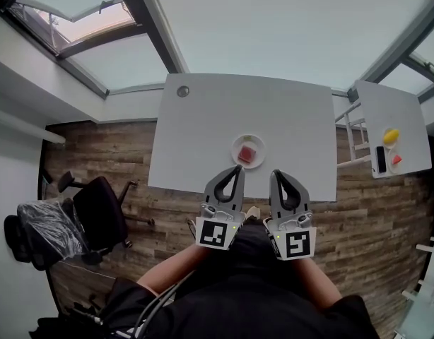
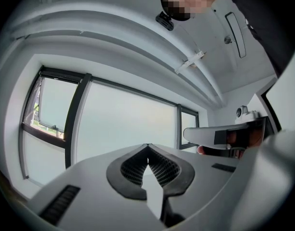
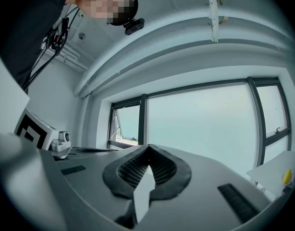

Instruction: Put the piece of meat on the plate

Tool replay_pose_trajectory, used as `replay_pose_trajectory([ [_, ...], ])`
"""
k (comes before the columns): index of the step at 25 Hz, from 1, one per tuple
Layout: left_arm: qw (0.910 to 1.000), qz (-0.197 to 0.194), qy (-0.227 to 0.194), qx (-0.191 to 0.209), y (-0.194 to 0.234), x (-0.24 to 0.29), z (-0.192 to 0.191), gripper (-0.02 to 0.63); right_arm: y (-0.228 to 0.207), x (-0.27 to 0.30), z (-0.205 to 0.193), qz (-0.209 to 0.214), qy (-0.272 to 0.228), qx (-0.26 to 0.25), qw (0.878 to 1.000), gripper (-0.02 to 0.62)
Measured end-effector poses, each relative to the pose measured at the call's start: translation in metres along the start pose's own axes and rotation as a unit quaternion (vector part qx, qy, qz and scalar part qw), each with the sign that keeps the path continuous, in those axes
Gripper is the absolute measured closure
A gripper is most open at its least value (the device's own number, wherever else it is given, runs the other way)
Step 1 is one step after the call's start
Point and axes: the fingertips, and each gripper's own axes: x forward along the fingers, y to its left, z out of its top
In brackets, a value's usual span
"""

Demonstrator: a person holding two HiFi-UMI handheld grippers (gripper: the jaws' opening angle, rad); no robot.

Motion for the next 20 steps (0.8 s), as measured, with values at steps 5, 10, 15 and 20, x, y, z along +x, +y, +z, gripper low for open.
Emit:
replay_pose_trajectory([
  [5,1.0,0.001,-0.001,0.004,-0.007,-0.004,0.004,0.601,0.006,-0.001,0.003,0.016,-0.009,0.0,1.0,0.592],
  [10,0.9999,0.009,0.009,-0.006,-0.009,-0.009,-0.004,0.601,0.015,-0.005,0.001,0.033,-0.006,-0.002,0.999,0.592],
  [15,0.9998,0.017,0.012,-0.008,-0.01,-0.012,-0.005,0.601,0.018,-0.007,-0.002,0.05,-0.001,-0.01,0.999,0.592],
  [20,0.9997,0.022,0.01,-0.009,-0.013,-0.013,-0.005,0.602,0.014,-0.009,0.0,0.051,-0.005,-0.006,0.999,0.592],
])
